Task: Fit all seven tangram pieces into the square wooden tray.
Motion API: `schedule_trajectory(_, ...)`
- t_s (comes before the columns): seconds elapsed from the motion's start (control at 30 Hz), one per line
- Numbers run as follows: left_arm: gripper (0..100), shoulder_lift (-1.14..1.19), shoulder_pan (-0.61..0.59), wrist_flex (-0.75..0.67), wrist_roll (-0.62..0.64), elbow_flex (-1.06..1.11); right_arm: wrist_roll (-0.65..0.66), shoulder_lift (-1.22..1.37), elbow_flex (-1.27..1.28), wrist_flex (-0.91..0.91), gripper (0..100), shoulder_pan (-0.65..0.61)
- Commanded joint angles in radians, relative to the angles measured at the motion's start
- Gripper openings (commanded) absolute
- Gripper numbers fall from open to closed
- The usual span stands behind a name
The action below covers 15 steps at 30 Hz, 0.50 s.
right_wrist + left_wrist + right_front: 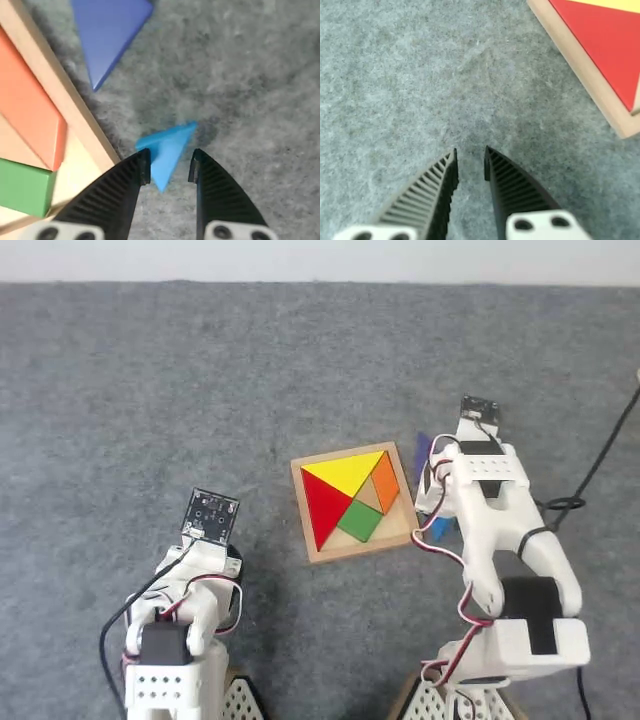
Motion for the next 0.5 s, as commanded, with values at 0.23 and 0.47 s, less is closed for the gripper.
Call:
schedule_trajectory(0.23, 9, -0.021, -0.002, 0.003, -0.011, -0.012, -0.089, 0.01, -0.101, -0.012, 28.8, -0.079)
schedule_trajectory(0.47, 9, -0.021, -0.002, 0.003, -0.011, -0.012, -0.094, 0.108, -0.143, -0.007, 29.6, -0.081)
